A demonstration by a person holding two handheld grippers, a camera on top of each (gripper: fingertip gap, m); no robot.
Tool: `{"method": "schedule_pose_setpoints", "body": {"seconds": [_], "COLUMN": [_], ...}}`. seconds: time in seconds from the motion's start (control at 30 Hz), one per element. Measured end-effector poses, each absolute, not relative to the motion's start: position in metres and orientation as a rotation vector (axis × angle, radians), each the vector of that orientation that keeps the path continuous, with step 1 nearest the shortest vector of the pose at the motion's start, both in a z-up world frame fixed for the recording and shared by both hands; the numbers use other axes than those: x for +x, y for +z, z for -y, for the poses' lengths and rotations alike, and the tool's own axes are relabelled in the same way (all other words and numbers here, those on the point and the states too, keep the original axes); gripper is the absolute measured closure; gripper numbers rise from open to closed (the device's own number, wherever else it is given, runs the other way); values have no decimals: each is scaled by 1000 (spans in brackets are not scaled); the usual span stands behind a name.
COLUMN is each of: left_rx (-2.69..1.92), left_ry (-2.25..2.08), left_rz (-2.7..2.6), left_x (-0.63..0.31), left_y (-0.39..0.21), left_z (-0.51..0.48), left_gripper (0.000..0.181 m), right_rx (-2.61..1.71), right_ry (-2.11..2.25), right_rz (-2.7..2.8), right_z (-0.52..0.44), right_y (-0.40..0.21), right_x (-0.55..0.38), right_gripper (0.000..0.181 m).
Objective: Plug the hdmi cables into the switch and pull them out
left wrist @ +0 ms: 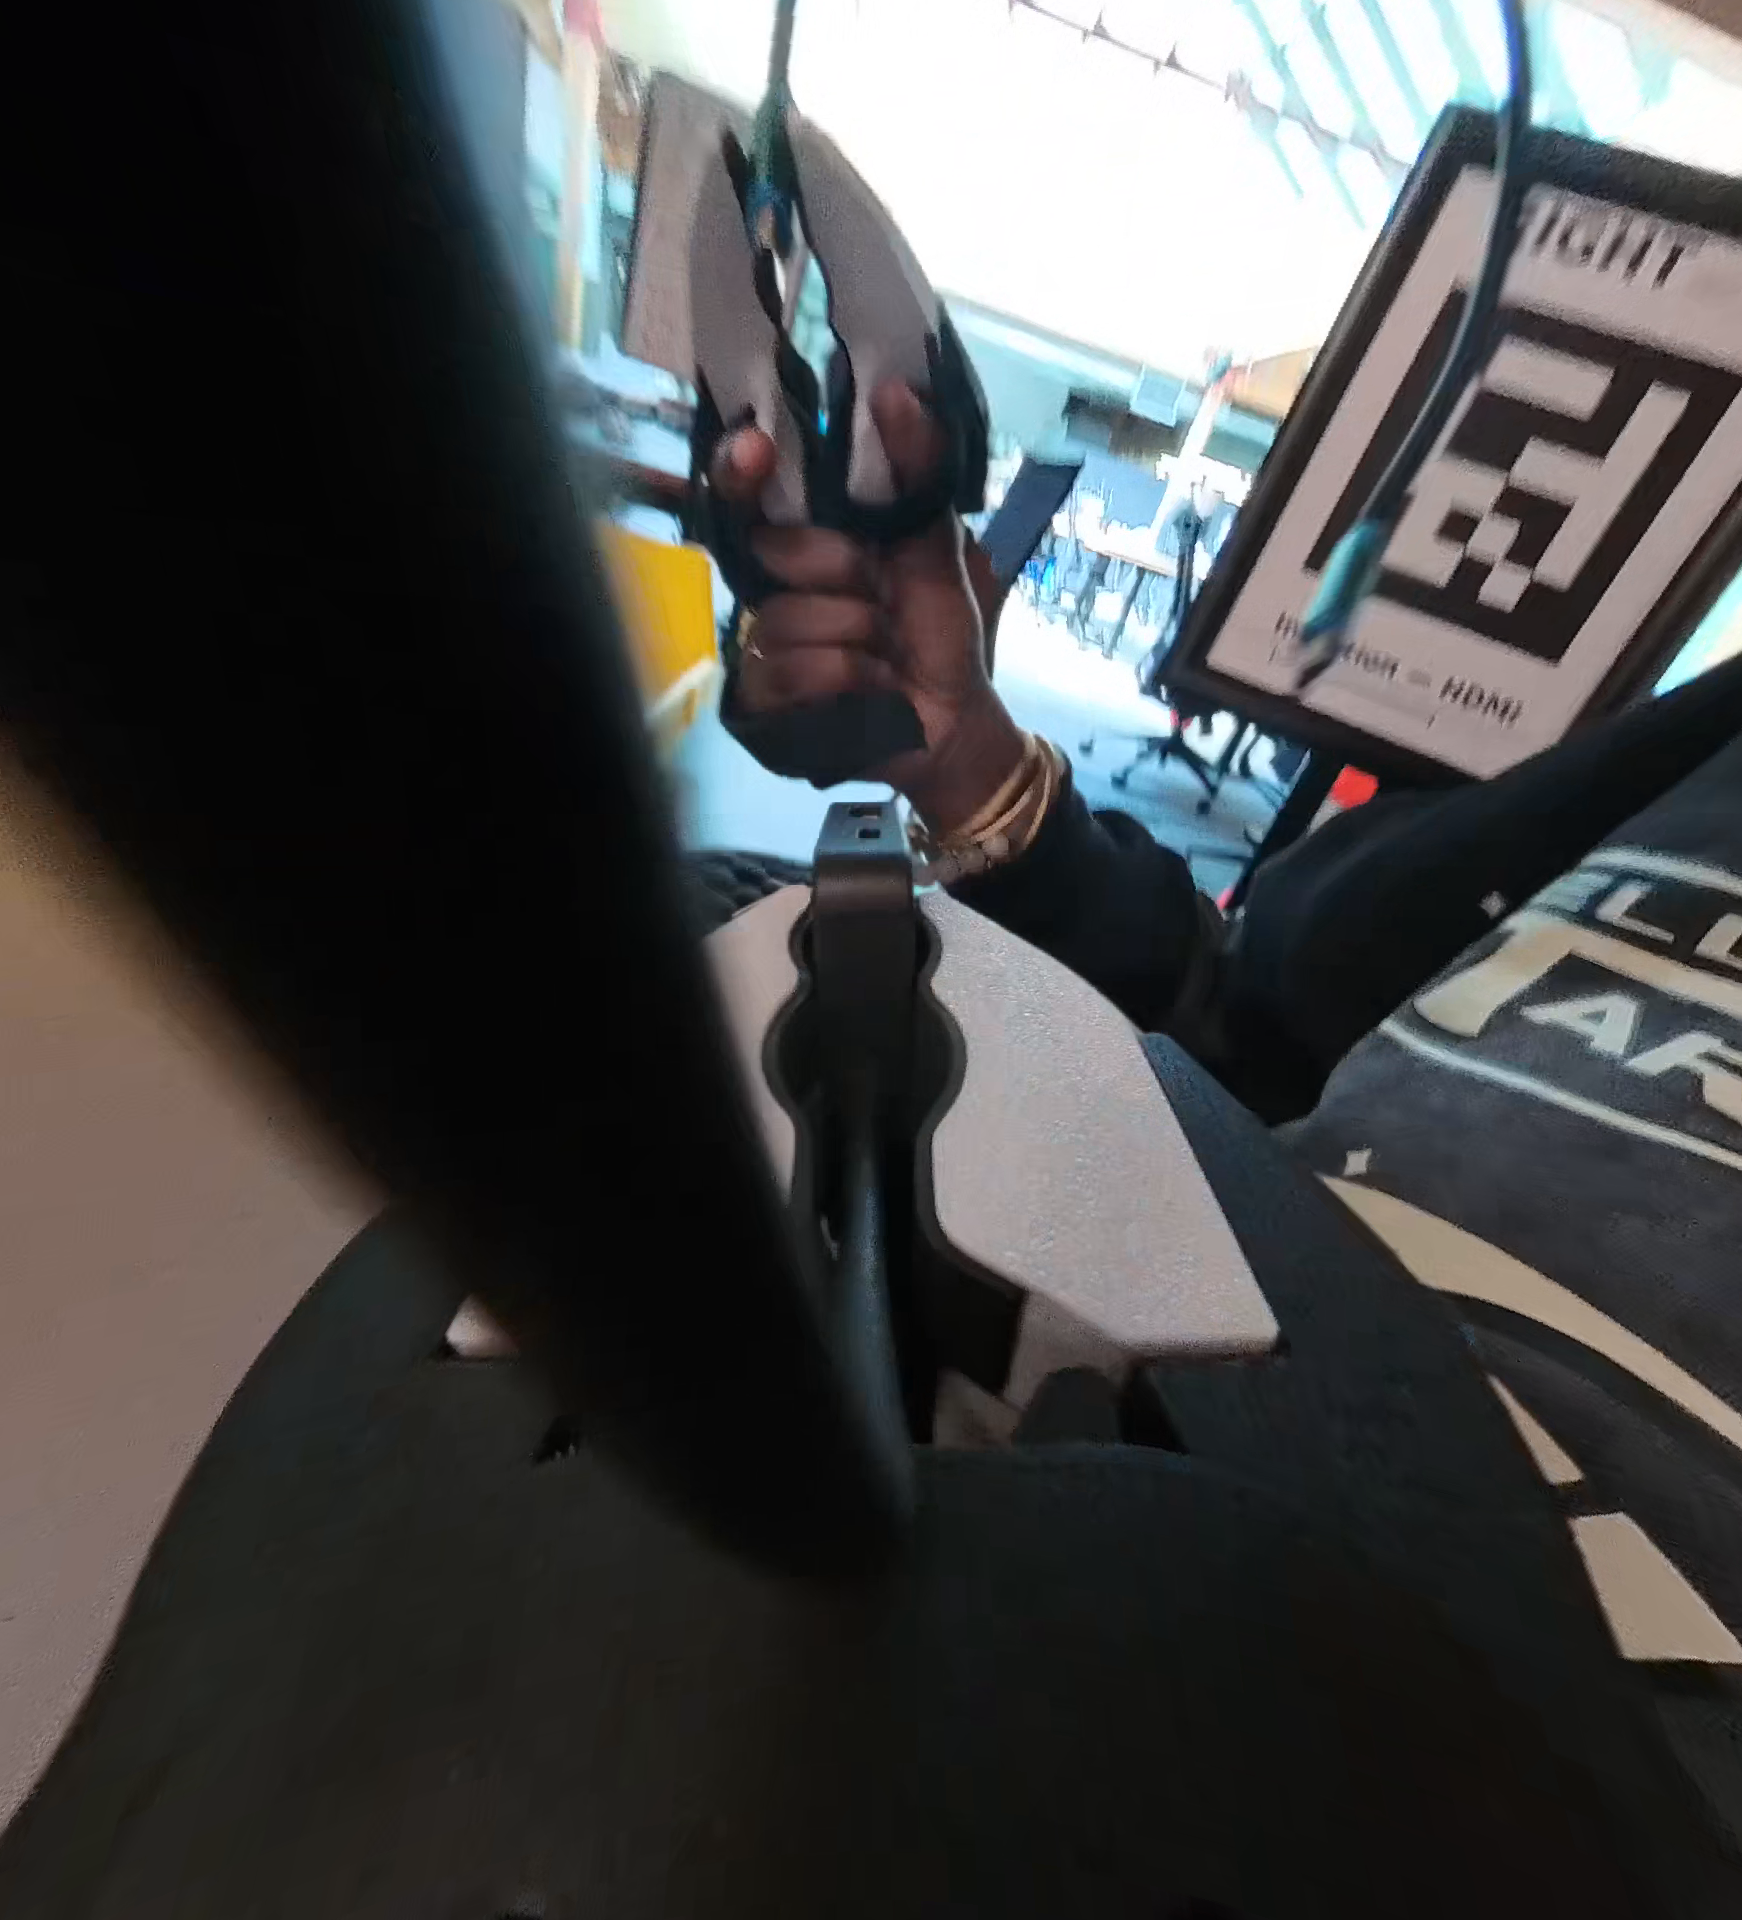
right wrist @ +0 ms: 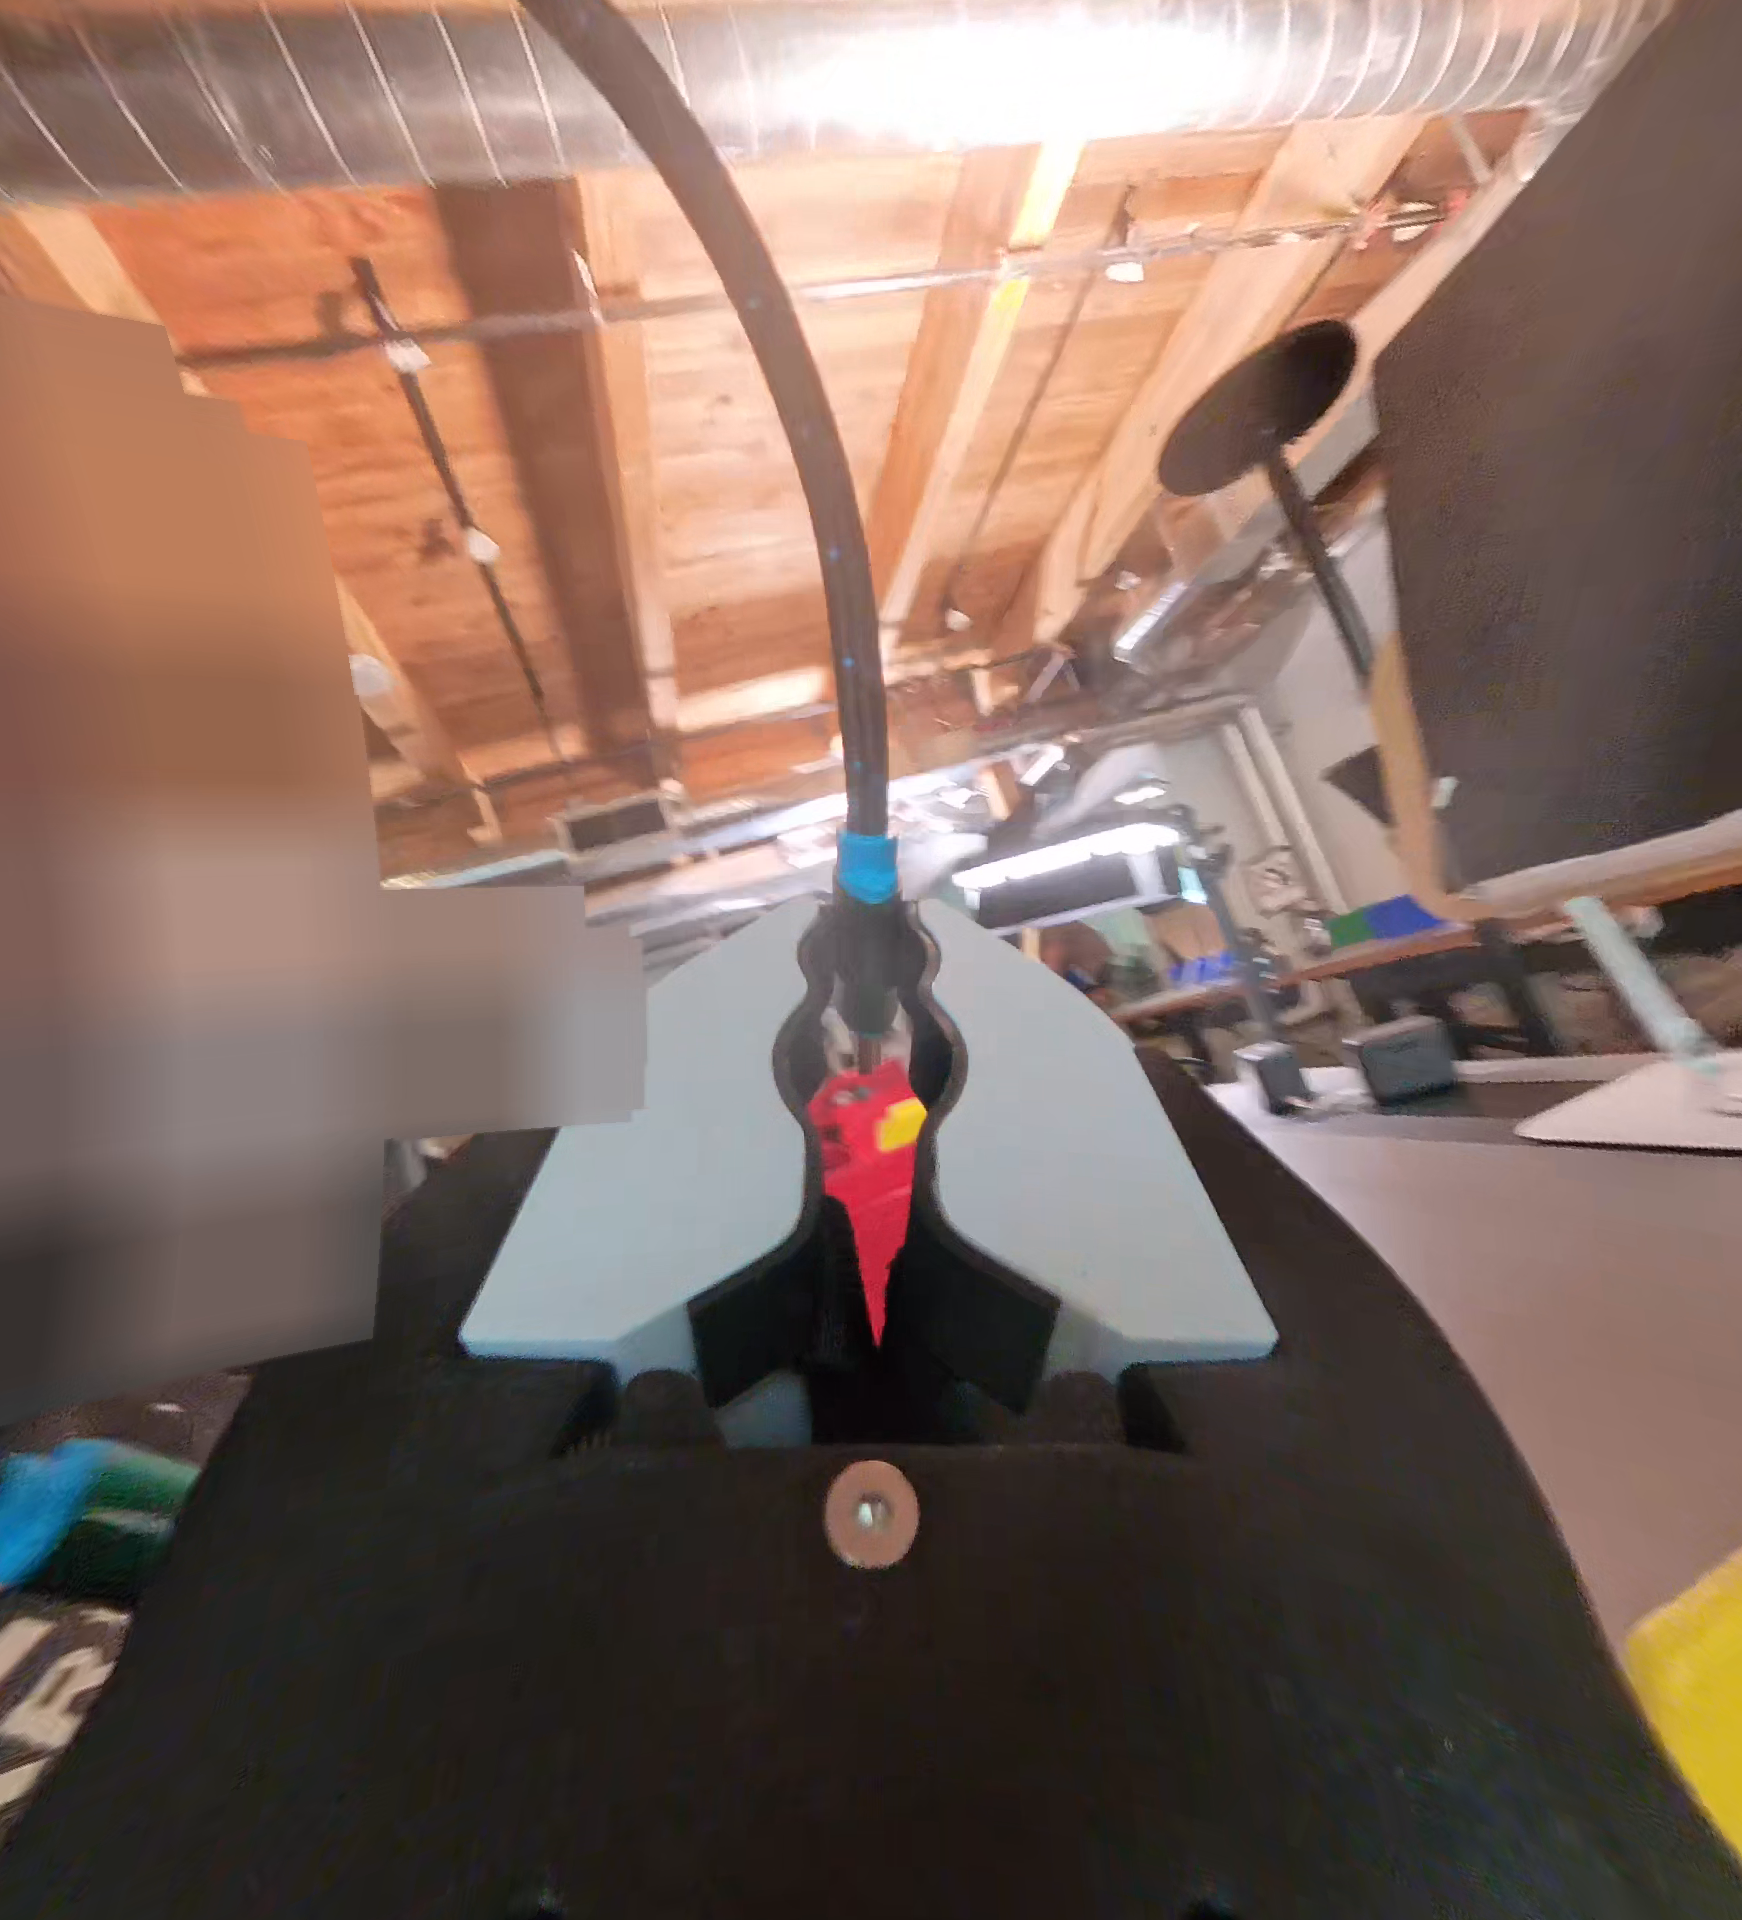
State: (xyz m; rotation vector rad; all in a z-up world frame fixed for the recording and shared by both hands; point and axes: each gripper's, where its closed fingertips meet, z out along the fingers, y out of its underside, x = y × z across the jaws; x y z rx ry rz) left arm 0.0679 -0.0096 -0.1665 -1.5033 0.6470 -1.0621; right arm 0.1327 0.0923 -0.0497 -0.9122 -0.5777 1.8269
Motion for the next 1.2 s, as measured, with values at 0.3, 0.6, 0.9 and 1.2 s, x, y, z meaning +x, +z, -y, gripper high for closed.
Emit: {"method": "schedule_pose_setpoints", "body": {"seconds": [0.3, 0.6, 0.9, 1.2], "left_rx": [-1417, -1439, -1453, -1457], "left_ry": [-1016, -1006, -987, -982], "left_rz": [-547, -579, -607, -627], "left_x": [54, 58, 62, 64], "left_y": [-154, -158, -161, -163], "left_z": [5, 6, 6, 8], "left_gripper": [168, 169, 169, 168], "right_rx": [-1039, -1258, -1485, -1722], "right_ry": [870, -2, -108, -140], "right_rz": [580, 402, 669, 1141], "right_z": [-157, -223, -247, -258], "right_y": [32, 2, -57, -144], "right_x": [204, 327, 325, 286], "right_gripper": [169, 169, 169, 169]}}
